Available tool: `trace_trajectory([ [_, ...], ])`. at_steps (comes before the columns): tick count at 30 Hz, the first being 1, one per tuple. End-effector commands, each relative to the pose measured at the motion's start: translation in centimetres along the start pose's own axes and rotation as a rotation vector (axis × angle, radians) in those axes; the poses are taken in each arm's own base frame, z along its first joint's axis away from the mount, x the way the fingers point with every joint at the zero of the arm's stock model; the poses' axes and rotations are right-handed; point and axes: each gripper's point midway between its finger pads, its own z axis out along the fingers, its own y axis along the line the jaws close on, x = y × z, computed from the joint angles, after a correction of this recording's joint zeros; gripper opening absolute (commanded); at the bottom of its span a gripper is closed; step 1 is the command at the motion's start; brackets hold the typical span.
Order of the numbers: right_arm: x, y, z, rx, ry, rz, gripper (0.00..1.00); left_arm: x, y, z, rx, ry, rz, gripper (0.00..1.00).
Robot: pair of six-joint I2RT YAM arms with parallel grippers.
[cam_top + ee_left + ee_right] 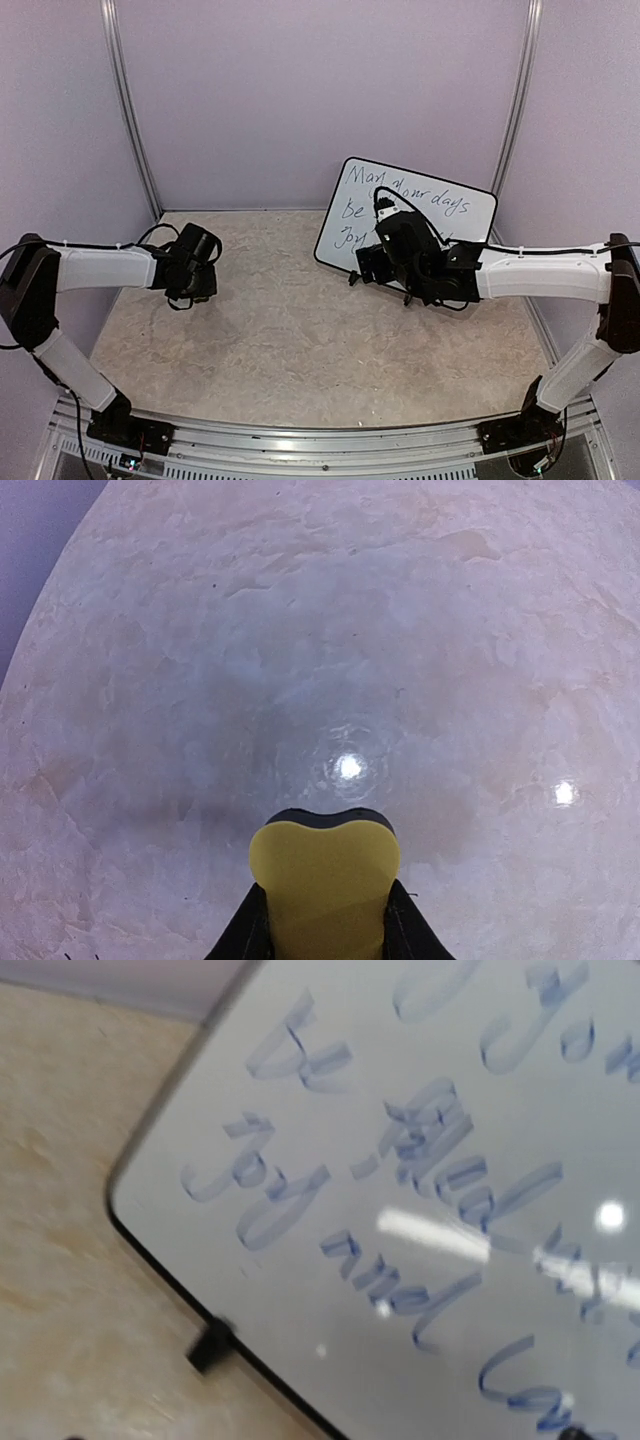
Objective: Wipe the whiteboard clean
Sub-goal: Pick up the whiteboard from the Whiteboard stand.
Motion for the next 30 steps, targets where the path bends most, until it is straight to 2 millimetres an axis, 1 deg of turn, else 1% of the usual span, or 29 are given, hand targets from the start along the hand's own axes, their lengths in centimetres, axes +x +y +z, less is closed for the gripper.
trace_trajectory([
  [1, 4.8, -1.4, 1.5, 0.071, 0.131, 0.056, 0.99, -3.5, -3.8, -4.3, 0.059, -0.139, 0.042, 0.20],
  [3, 6.6, -2.4, 1.6, 0.127, 0.173, 0.099, 0.98, -4.0, -5.6, -5.7, 0.114, -0.165, 0.051, 0.20],
  [4, 7.4, -2.5, 1.7, 0.141, 0.188, 0.122, 0.98, -4.3, -6.4, -6.3, 0.145, -0.176, 0.050, 0.20],
  [7, 10.2, -3.2, 2.1, 0.208, 0.244, 0.197, 0.96, -4.6, -8.4, -7.9, 0.218, -0.203, 0.055, 0.20],
  [11, 13.8, -4.6, 2.8, 0.335, 0.318, 0.267, 0.91, -4.6, -9.8, -9.8, 0.272, -0.239, 0.072, 0.21],
  [14, 15.7, -5.2, 3.7, 0.409, 0.350, 0.289, 0.86, -4.3, -10.3, -10.6, 0.306, -0.254, 0.077, 0.22],
  [16, 16.6, -5.2, 4.4, 0.435, 0.369, 0.306, 0.84, -4.3, -10.4, -11.0, 0.323, -0.266, 0.078, 0.23],
  [19, 17.4, -4.8, 5.4, 0.431, 0.395, 0.351, 0.84, -4.4, -10.5, -11.3, 0.339, -0.279, 0.074, 0.23],
  [26, 17.6, -3.7, 6.8, 0.373, 0.376, 0.446, 0.79, -4.6, -10.6, -11.9, 0.364, -0.296, 0.074, 0.24],
  [30, 18.3, -3.8, 7.4, 0.410, 0.383, 0.445, 0.76, -4.8, -10.2, -12.3, 0.363, -0.307, 0.068, 0.24],
])
